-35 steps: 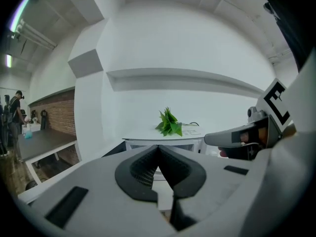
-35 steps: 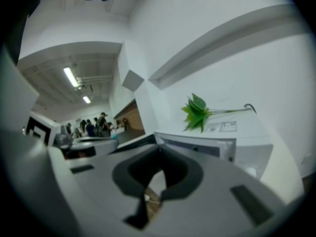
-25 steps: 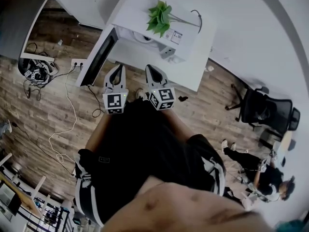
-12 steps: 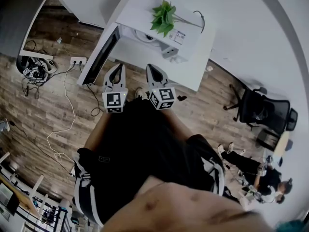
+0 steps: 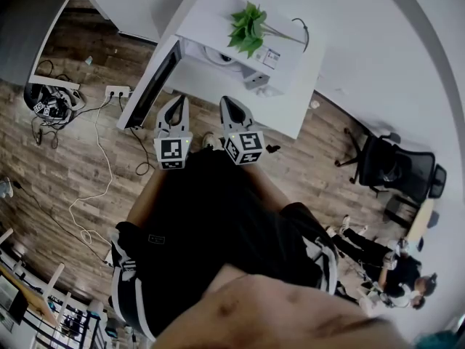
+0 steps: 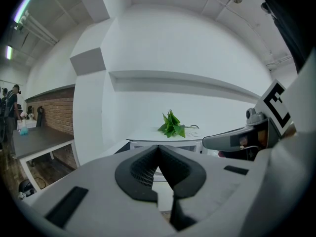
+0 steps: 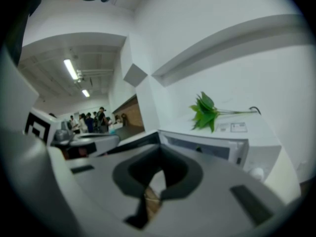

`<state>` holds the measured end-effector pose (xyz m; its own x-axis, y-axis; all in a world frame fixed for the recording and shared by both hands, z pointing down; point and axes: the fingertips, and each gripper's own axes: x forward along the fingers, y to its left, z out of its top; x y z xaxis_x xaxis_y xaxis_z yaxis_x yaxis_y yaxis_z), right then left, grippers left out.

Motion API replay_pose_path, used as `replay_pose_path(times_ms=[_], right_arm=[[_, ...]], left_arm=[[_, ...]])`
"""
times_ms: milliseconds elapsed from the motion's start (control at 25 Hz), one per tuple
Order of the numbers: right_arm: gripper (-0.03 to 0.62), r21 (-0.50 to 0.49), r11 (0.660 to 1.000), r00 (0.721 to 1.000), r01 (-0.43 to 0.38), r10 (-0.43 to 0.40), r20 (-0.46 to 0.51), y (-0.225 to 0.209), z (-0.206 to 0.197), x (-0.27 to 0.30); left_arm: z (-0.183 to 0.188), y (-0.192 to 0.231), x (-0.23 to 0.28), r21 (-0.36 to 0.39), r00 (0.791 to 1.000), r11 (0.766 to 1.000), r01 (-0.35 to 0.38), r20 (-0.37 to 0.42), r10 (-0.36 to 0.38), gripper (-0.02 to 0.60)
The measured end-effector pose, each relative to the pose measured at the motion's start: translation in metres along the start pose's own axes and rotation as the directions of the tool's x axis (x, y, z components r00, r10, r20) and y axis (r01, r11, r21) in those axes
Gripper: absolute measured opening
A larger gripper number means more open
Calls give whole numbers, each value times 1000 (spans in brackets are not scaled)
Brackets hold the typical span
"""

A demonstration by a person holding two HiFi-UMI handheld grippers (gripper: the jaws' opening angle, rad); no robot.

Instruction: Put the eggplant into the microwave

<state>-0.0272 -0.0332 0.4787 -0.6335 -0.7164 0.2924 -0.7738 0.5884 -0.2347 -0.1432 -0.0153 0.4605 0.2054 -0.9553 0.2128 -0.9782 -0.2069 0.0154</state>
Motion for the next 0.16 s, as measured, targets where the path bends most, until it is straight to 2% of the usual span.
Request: replay_pose_path(times_ms=[160], right_arm=[[31, 3, 1000, 1000, 0, 0, -4, -1, 0, 3]], left_arm=[[0, 1, 3, 4, 1000, 1000, 4, -1, -4, 32]])
